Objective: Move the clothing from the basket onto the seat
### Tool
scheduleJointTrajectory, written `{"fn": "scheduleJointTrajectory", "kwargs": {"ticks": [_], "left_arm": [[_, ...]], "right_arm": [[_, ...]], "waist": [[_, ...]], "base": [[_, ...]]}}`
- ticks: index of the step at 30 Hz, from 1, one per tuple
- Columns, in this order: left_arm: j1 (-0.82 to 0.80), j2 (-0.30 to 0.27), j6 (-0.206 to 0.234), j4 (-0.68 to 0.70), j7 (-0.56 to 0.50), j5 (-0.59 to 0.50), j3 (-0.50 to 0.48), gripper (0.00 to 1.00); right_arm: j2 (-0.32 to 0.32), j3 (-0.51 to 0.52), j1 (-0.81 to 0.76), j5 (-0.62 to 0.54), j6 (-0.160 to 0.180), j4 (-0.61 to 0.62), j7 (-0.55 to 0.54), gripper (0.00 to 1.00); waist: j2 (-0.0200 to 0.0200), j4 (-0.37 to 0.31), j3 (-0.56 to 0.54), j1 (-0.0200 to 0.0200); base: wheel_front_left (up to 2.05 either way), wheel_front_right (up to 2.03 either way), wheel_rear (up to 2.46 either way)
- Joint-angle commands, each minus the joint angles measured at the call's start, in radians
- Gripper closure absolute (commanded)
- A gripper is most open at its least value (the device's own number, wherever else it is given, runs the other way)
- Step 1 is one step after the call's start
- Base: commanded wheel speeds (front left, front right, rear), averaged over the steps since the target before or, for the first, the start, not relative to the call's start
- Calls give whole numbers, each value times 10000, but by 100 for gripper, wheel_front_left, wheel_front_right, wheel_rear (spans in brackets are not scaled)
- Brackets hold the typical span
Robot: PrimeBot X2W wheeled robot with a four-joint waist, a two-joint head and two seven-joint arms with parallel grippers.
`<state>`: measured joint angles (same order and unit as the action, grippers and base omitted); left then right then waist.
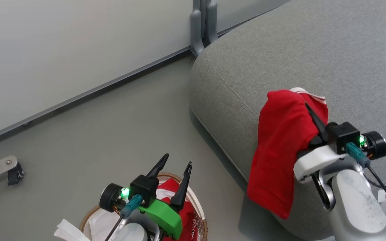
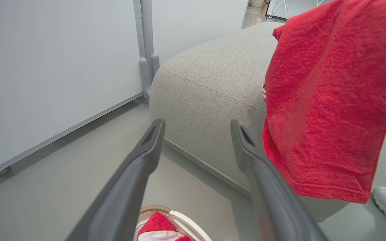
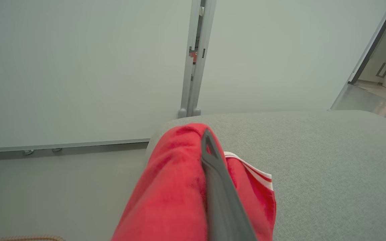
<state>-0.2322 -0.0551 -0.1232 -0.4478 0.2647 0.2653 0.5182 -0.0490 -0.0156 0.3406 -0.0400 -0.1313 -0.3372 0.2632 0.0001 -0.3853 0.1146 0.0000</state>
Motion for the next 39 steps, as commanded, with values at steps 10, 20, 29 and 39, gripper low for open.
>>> {"fn": "scheduleJointTrajectory", "kwargs": {"ticks": [10,20,29,39], "left_arm": [[-901,-503,-67,206,-5,-480,117,0],[-1744,-1262,33,1049,-41,-963,45,0],[-1925,-1706,293,2109,-354,-1197,-20,0],[-1904,-1912,429,2709,-663,-1237,74,0]], "right_arm": [[-845,1231,3553,-1021,10,-342,24,100],[-3197,2097,6868,-1494,12,-1784,24,100],[-3731,2894,8060,-1757,12,-3281,23,100],[-3064,3461,7548,-2146,12,-4210,23,100]], "waist": [[-1,740,2036,0],[-1,1427,4538,0],[-1,1624,5984,0],[-1,1610,6433,0]], "base": [[0,0,0],[0,0,0],[0,0,0],[0,0,0]]}}
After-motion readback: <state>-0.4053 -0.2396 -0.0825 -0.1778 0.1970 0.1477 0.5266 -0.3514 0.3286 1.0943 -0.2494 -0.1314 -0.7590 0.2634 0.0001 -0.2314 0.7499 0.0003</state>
